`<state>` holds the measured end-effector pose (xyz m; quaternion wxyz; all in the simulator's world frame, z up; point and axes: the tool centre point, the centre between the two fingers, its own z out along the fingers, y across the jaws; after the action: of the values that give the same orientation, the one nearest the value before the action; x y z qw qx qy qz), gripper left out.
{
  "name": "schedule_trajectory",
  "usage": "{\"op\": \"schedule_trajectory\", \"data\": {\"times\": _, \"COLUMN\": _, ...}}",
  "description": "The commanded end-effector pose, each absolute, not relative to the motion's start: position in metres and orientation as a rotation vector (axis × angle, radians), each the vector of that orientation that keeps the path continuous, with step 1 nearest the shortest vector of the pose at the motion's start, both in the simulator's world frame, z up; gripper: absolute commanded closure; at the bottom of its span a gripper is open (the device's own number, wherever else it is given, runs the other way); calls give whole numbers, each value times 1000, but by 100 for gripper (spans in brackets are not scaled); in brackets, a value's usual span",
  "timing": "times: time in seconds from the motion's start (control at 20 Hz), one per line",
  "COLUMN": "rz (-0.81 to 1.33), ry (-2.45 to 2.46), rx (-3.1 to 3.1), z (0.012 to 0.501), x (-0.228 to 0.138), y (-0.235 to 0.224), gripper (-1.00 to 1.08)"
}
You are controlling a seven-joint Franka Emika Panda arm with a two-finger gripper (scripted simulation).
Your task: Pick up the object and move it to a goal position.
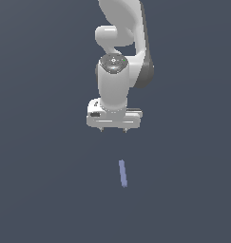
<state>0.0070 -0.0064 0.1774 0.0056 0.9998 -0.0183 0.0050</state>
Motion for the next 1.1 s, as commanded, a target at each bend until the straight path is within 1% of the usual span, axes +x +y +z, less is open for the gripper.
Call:
{"op": "schedule_trajectory", "data": {"times": 0.0, "rz": 16, "ry": -57, "rx": 3130, "z": 177, "x": 7, "y": -6, "gripper": -92}}
{"op": "schedule_trajectory", "data": {"times": 0.65, "rz": 8, "ry": 1, "rx": 3112, "z": 175, "x": 4, "y": -10, "gripper": -92}}
{"op": "schedule_trajectory", "data": {"times": 1.05, "rz": 7, "ry": 17, "rx": 3112, "z": 168, "x": 20, "y": -7, "gripper": -92}}
